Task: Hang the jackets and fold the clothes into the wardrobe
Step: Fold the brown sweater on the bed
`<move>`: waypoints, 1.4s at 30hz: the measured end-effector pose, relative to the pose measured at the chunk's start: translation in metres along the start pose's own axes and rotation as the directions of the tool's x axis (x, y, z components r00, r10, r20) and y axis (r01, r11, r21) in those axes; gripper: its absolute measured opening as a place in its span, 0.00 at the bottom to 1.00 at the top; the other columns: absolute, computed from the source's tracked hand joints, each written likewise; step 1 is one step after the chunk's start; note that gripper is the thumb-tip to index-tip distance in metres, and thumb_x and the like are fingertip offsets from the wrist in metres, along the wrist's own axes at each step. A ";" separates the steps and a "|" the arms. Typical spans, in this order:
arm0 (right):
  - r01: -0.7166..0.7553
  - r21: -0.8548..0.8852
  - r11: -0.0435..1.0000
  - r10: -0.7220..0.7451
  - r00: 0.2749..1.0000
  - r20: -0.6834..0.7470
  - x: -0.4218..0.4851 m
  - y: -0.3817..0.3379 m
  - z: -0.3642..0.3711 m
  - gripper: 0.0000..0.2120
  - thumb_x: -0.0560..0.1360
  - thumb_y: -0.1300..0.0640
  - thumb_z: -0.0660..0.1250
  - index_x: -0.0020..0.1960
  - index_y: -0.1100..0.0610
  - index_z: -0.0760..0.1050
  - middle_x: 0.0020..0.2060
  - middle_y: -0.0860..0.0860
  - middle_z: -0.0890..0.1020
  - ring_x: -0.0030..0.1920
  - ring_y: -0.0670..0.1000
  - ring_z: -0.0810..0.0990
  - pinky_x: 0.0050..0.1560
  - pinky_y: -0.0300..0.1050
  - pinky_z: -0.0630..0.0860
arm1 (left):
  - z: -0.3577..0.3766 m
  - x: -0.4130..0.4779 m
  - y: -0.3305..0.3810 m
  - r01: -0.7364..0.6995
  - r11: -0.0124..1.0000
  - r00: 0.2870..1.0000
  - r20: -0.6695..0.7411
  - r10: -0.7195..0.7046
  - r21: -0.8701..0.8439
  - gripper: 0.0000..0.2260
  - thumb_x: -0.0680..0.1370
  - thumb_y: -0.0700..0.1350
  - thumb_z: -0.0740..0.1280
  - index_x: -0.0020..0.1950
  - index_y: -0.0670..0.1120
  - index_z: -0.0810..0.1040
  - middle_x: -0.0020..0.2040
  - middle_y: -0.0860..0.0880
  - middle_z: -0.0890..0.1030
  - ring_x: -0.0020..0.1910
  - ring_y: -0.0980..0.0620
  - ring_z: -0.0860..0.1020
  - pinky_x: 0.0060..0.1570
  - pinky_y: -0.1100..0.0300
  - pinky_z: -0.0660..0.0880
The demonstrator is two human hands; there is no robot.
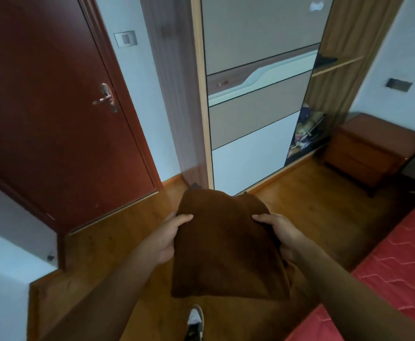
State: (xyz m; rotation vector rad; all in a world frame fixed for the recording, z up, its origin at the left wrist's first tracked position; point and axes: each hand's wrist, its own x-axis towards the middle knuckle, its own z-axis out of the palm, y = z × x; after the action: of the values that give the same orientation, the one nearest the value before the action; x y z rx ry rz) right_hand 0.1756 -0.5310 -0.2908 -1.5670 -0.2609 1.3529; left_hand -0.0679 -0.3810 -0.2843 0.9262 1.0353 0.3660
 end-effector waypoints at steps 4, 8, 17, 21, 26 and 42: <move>0.023 0.066 0.998 -0.019 0.998 -0.068 0.057 -0.042 -0.004 0.19 0.76 0.51 0.72 0.66 0.53 0.77 0.58 0.55 0.85 0.59 0.62 0.83 0.66 0.62 0.75 | 0.009 0.081 0.060 0.062 0.998 0.993 0.101 -0.064 0.030 0.18 0.77 0.47 0.72 0.67 0.51 0.76 0.61 0.43 0.83 0.61 0.41 0.81 0.63 0.43 0.75; 0.042 0.140 0.989 -0.021 0.988 -0.151 0.087 -0.081 -0.022 0.16 0.77 0.52 0.71 0.64 0.50 0.75 0.59 0.54 0.83 0.60 0.62 0.81 0.68 0.62 0.73 | 0.037 0.147 0.111 0.104 0.990 0.973 0.195 -0.122 0.100 0.19 0.77 0.47 0.72 0.68 0.50 0.76 0.59 0.42 0.84 0.58 0.41 0.83 0.53 0.48 0.80; 0.216 0.374 0.902 -0.053 0.915 -0.399 0.120 -0.115 -0.136 0.34 0.65 0.56 0.80 0.68 0.50 0.72 0.59 0.60 0.84 0.56 0.64 0.85 0.62 0.67 0.78 | 0.193 0.259 0.166 0.156 0.904 0.861 0.393 -0.322 0.397 0.14 0.79 0.50 0.69 0.62 0.45 0.82 0.55 0.42 0.86 0.51 0.42 0.85 0.53 0.48 0.79; 0.270 0.419 0.867 -0.043 0.878 -0.477 0.144 -0.136 -0.208 0.25 0.71 0.58 0.76 0.65 0.50 0.73 0.58 0.61 0.83 0.54 0.64 0.85 0.60 0.66 0.79 | 0.279 0.310 0.176 0.097 0.882 0.811 0.477 -0.338 0.461 0.17 0.78 0.51 0.70 0.65 0.47 0.80 0.58 0.43 0.85 0.56 0.42 0.84 0.59 0.47 0.78; 0.280 0.405 0.870 -0.033 0.854 -0.520 0.189 -0.193 -0.312 0.34 0.66 0.56 0.79 0.70 0.55 0.73 0.55 0.62 0.85 0.54 0.64 0.85 0.60 0.66 0.79 | 0.391 0.379 0.200 0.072 0.892 0.804 0.503 -0.317 0.447 0.20 0.78 0.50 0.70 0.69 0.46 0.78 0.60 0.42 0.84 0.59 0.41 0.83 0.64 0.45 0.75; 0.260 0.461 0.848 0.073 0.805 -0.588 0.361 -0.400 -0.566 0.28 0.71 0.47 0.76 0.67 0.55 0.75 0.58 0.60 0.83 0.58 0.65 0.81 0.66 0.67 0.73 | 0.644 0.614 0.295 0.001 0.924 0.815 0.536 -0.222 0.381 0.25 0.75 0.53 0.74 0.72 0.52 0.74 0.63 0.46 0.83 0.63 0.41 0.80 0.67 0.40 0.73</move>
State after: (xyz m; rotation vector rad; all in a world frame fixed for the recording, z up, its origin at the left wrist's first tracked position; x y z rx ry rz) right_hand 0.9437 -0.3901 -0.2807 -1.3870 0.3897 0.7002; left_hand 0.8313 -0.1151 -0.2776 1.2058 0.5943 -0.2224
